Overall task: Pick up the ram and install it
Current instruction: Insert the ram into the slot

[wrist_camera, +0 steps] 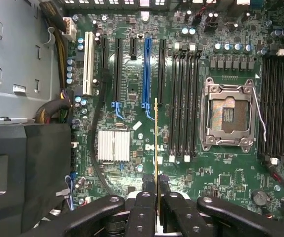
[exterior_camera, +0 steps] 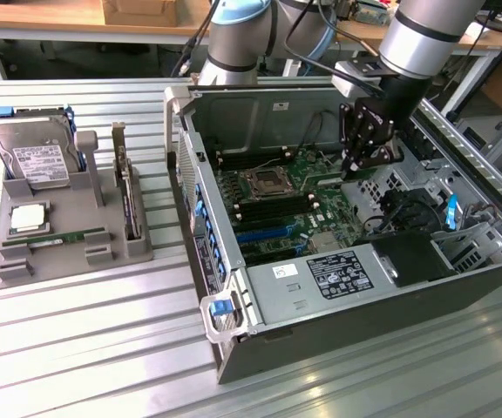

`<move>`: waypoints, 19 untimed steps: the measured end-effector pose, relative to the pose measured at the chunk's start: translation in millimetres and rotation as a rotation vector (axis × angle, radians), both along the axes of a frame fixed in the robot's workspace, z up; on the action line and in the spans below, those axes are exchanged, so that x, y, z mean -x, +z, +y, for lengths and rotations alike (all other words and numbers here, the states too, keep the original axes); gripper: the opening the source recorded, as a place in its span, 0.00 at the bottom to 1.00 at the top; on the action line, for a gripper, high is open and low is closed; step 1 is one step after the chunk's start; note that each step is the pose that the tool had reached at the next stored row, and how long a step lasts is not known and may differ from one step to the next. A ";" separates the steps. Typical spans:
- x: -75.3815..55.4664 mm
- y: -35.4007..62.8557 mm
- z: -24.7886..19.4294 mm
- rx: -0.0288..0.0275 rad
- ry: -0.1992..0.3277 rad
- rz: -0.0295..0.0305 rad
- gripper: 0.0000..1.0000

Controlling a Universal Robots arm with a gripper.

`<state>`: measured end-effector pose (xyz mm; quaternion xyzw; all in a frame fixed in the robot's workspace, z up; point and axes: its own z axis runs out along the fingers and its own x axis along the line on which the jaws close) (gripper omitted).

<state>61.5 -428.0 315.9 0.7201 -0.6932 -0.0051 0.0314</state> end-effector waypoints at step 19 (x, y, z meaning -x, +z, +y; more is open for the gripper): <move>0.0 -22.7 0.0 0.0001 0.001 0.0000 0.13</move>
